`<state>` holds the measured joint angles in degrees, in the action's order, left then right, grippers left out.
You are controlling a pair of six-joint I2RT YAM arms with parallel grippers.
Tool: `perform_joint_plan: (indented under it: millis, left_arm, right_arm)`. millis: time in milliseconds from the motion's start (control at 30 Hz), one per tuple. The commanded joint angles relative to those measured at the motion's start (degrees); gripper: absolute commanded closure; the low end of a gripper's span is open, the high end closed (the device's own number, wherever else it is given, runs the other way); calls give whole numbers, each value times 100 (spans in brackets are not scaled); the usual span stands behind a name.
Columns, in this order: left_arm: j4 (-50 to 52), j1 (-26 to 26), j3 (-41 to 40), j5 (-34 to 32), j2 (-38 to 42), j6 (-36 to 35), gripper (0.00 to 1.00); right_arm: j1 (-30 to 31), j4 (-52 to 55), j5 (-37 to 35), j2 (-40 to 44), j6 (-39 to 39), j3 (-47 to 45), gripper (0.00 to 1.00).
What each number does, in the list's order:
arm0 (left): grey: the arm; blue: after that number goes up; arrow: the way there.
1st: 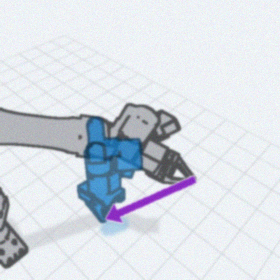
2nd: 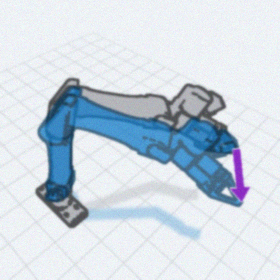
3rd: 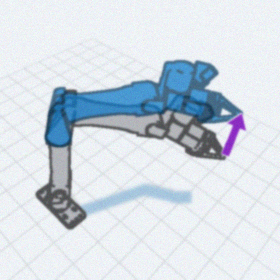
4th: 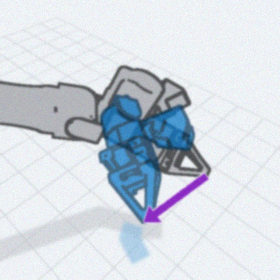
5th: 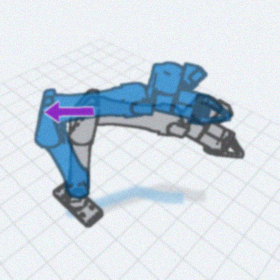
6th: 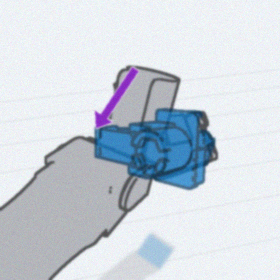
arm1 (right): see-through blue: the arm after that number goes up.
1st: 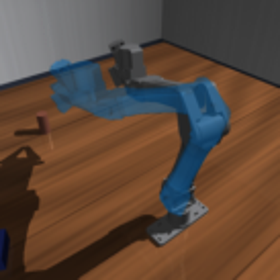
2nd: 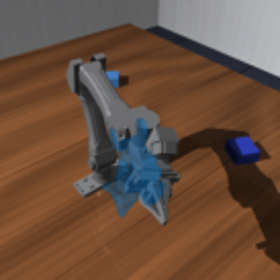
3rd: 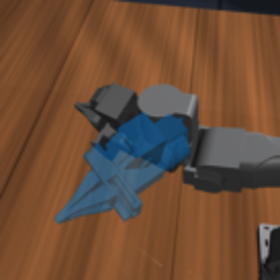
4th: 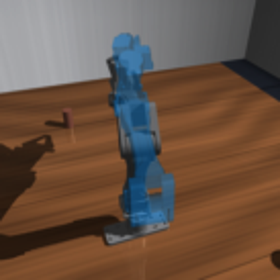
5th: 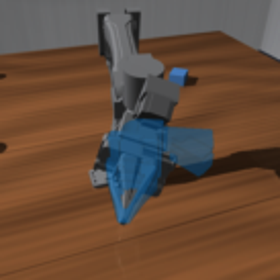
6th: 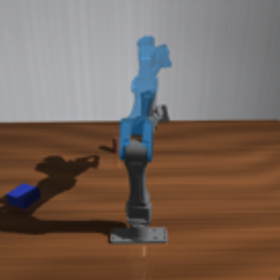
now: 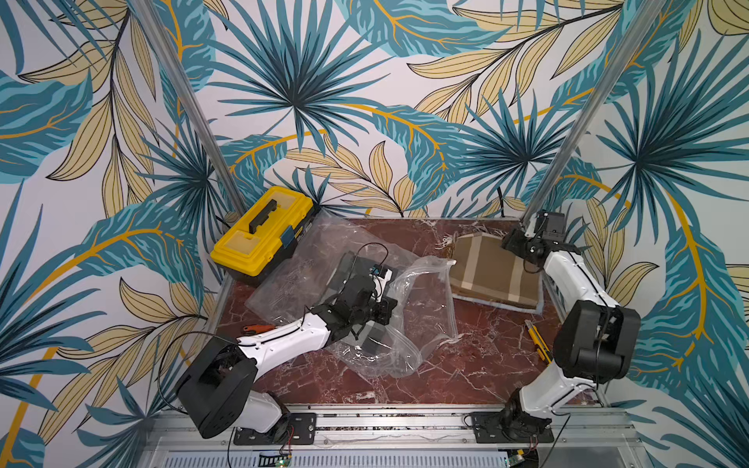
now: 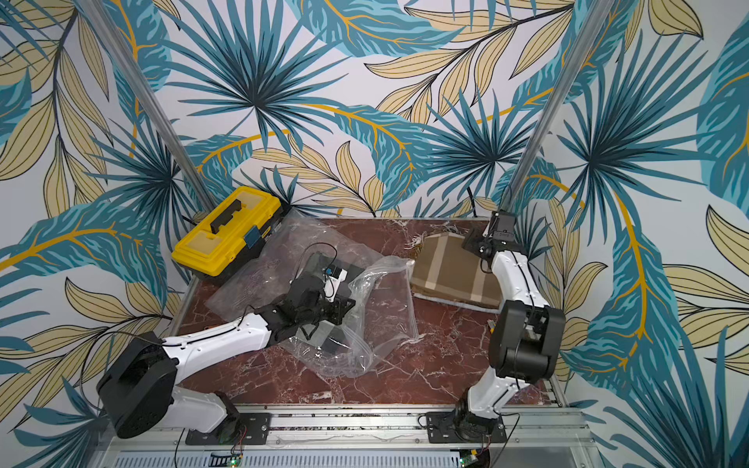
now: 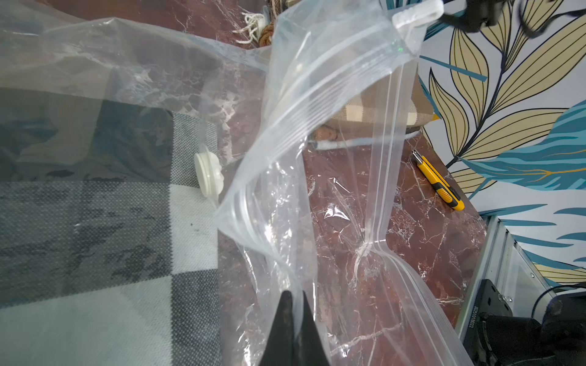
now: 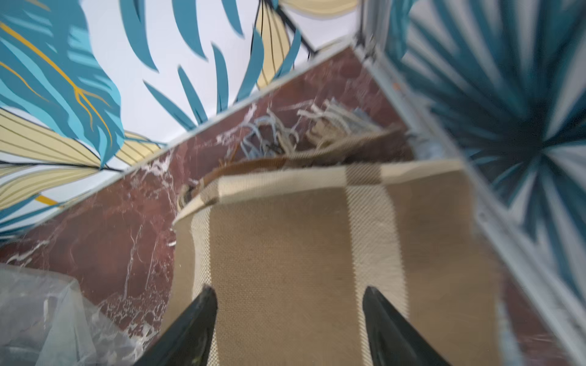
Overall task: Take the blanket out of the vacuum bag
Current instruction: Place the blanket at the center of the board.
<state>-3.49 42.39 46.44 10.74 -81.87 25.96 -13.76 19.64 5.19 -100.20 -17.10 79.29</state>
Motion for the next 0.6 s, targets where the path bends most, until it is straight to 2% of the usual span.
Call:
perform_joint_plan:
  millis: [0, 167, 300, 500, 567]
  left_arm:
    - [30, 85, 99, 21, 71, -84, 100]
    - [40, 95, -148, -115, 294, -82, 100]
    - [74, 94, -184, -149, 355, -125, 100]
    - [-19, 94, -186, -119, 348, -143, 100]
    - [-81, 94, -195, -92, 311, -148, 100]
  right_arm:
    - [-17, 262, 420, -440, -414, -227, 26]
    - [-44, 721, -181, -928, -346, -169, 25]
    - [-104, 1151, -164, -1325, -330, 76, 25]
    - [25, 561, -423, -297, -271, -325, 24]
    - [112, 459, -313, 32, -249, -253, 23]
